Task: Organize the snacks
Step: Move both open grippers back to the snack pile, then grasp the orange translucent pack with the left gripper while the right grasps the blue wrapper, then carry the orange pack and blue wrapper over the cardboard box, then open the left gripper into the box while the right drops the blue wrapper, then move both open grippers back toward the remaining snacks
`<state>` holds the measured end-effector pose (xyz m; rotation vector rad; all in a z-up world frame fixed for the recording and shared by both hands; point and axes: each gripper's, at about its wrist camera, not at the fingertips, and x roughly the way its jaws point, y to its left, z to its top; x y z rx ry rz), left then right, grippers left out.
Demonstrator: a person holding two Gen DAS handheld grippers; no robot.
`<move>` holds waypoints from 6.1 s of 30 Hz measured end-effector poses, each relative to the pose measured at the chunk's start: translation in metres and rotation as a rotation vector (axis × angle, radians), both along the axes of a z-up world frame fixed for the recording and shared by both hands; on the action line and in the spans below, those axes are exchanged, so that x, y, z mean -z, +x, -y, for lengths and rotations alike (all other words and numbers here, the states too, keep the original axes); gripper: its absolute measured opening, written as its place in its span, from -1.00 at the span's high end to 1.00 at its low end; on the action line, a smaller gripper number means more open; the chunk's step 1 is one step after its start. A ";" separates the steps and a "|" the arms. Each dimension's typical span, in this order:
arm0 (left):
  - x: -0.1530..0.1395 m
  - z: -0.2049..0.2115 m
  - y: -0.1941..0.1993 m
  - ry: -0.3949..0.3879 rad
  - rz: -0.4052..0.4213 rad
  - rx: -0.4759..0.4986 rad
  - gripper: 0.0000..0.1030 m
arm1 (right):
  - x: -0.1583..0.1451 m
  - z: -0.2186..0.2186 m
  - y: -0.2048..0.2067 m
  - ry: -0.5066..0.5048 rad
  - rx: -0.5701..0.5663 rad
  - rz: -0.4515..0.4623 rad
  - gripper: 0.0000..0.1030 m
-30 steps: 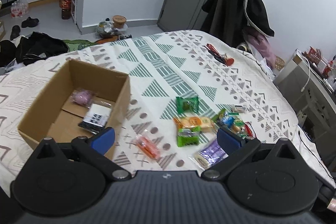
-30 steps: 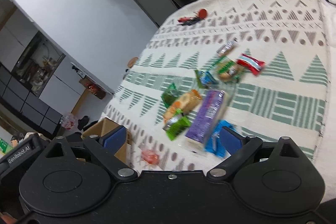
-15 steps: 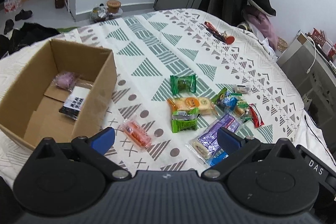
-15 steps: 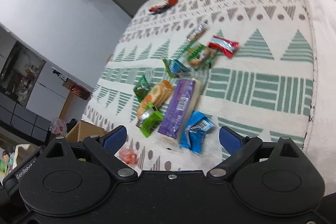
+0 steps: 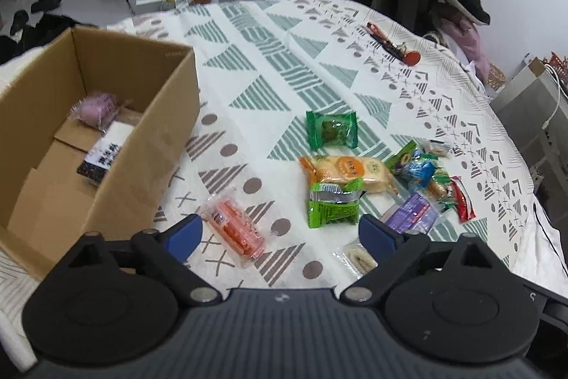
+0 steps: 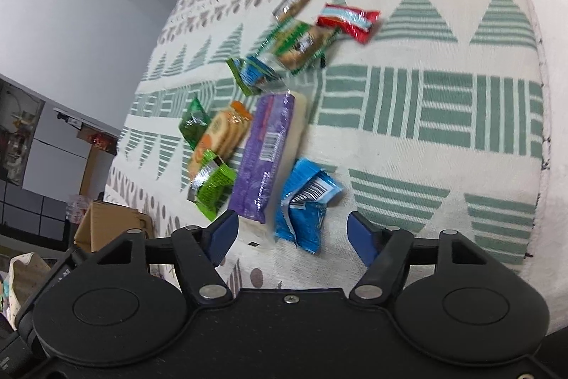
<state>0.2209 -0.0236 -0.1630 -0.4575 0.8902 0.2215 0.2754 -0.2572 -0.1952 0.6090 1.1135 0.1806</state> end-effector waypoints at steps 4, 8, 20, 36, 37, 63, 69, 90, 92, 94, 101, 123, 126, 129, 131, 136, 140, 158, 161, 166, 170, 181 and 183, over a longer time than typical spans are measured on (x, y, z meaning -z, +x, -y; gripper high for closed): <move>0.012 -0.004 0.007 0.001 -0.015 -0.014 -0.49 | 0.007 -0.003 0.004 -0.011 0.001 -0.020 -0.19; 0.024 -0.009 0.013 0.010 -0.045 -0.069 -0.17 | 0.012 -0.007 0.008 -0.034 0.001 -0.030 -0.17; 0.051 -0.011 0.022 0.035 -0.097 -0.066 -0.04 | 0.014 -0.017 0.014 -0.127 -0.020 0.015 -0.12; 0.022 -0.003 0.004 0.029 -0.022 0.058 0.39 | -0.008 -0.020 -0.006 -0.218 0.008 0.094 0.43; 0.017 -0.004 0.002 0.024 -0.018 0.060 0.39 | -0.010 -0.021 -0.008 -0.229 0.005 0.102 0.43; -0.078 -0.070 -0.077 -0.004 0.174 0.067 0.39 | -0.117 -0.099 -0.078 -0.162 -0.072 0.361 0.43; -0.089 -0.100 -0.097 -0.008 0.193 0.032 0.39 | -0.129 -0.127 -0.092 -0.159 -0.108 0.391 0.43; -0.080 -0.186 -0.116 -0.068 0.206 -0.022 0.39 | -0.137 -0.226 -0.098 -0.122 -0.262 0.451 0.43; -0.076 -0.192 -0.112 -0.076 0.199 -0.027 0.39 | -0.134 -0.231 -0.095 -0.117 -0.265 0.447 0.43; -0.072 -0.198 -0.107 -0.085 0.194 -0.030 0.39 | -0.132 -0.236 -0.092 -0.114 -0.268 0.442 0.43; -0.056 -0.209 -0.090 -0.129 0.167 -0.027 0.38 | -0.120 -0.250 -0.082 -0.100 -0.279 0.417 0.42; -0.062 -0.202 -0.091 -0.079 0.104 -0.054 -0.24 | -0.114 -0.232 -0.075 -0.033 -0.247 0.399 0.14; -0.068 -0.198 -0.097 -0.070 0.113 -0.071 -0.35 | -0.121 -0.222 -0.081 -0.040 -0.233 0.417 -0.12; -0.075 -0.193 -0.103 -0.058 0.122 -0.081 -0.42 | -0.129 -0.212 -0.087 -0.047 -0.226 0.437 -0.26; -0.080 -0.188 -0.107 -0.048 0.129 -0.083 -0.57 | -0.134 -0.207 -0.089 -0.052 -0.224 0.449 -0.36; -0.094 -0.176 -0.117 -0.034 0.157 -0.074 -0.77 | -0.147 -0.193 -0.098 -0.055 -0.224 0.481 -0.59; -0.105 -0.166 -0.124 -0.018 0.181 -0.066 -0.96 | -0.156 -0.180 -0.106 -0.057 -0.211 0.514 -0.88; -0.133 -0.120 -0.143 0.062 0.231 -0.023 -1.00 | -0.175 -0.119 -0.121 -0.073 -0.164 0.554 -1.00; -0.133 -0.115 -0.144 0.064 0.231 -0.019 -1.00 | -0.174 -0.108 -0.122 -0.081 -0.156 0.555 -1.00; -0.133 -0.104 -0.142 0.060 0.219 0.004 -1.00 | -0.165 -0.090 -0.116 -0.090 -0.124 0.526 -1.00; -0.136 -0.090 -0.139 0.098 0.210 0.028 -1.00 | -0.157 -0.082 -0.111 -0.085 -0.115 0.509 -1.00; -0.126 -0.060 -0.122 0.091 0.170 0.069 -0.99 | -0.146 -0.056 -0.101 -0.087 -0.078 0.494 -0.99; -0.122 -0.054 -0.118 0.090 0.164 0.084 -0.99 | -0.143 -0.053 -0.099 -0.104 -0.067 0.481 -0.99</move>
